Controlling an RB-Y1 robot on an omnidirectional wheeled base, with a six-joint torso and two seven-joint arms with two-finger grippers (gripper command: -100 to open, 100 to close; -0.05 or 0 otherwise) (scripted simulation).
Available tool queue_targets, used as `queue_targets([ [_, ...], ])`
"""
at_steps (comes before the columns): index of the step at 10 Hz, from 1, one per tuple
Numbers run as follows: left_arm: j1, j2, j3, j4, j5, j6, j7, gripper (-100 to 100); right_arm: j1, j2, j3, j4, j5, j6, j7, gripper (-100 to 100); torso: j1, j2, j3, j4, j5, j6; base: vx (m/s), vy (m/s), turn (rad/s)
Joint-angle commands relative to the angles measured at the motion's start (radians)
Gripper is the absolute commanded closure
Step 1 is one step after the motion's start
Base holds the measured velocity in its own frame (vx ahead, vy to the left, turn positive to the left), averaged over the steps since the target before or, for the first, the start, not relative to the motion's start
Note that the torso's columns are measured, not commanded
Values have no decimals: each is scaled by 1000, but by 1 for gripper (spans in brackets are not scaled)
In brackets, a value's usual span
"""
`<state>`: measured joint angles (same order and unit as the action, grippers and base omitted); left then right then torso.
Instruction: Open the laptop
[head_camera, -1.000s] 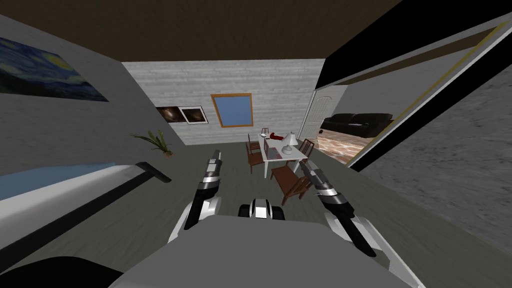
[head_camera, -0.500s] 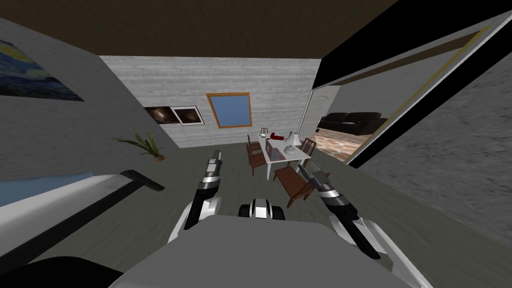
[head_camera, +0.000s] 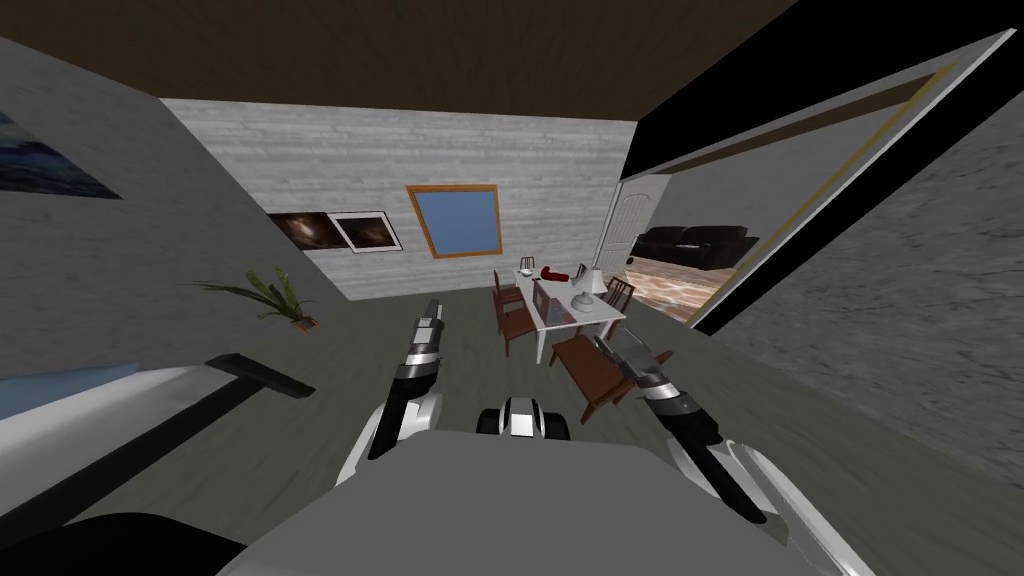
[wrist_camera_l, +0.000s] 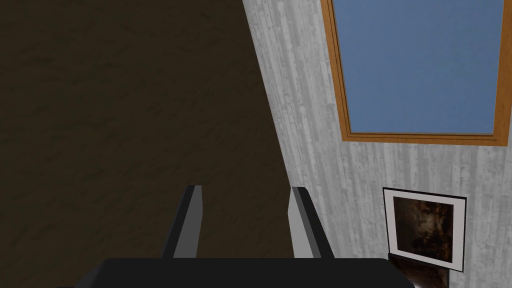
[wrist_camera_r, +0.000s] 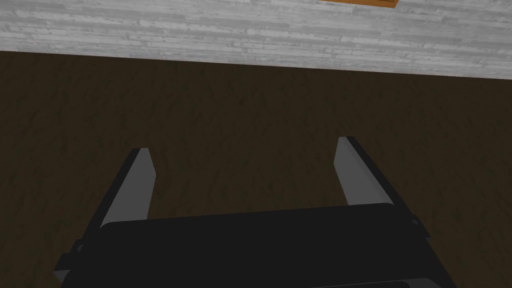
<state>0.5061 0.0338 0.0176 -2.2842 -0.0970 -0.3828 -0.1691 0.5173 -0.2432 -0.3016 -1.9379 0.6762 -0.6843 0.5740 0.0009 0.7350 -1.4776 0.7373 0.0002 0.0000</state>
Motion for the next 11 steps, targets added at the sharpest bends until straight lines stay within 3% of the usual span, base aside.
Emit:
queue_targets([
  [1,0,0,0,0,0,0,0,0,-4,-1,-9,25,63,-8,75,-100,0,1,0,0,0,0,137,104,-44],
  [8,0,0,0,0,0,0,0,0,-5,4,-17,65,168,-20,218,-100,0,2,1,0,0,0,102,55,-24],
  [10,0,0,0,0,0,0,0,0,-4,14,-15,88,233,-26,285,-100,-1,1,0,0,0,0,176,40,-22],
  [11,0,0,0,0,0,0,0,0,-4,14,-15,88,233,-26,302,-100,-2,-2,-1,-1,0,0,163,29,-4],
])
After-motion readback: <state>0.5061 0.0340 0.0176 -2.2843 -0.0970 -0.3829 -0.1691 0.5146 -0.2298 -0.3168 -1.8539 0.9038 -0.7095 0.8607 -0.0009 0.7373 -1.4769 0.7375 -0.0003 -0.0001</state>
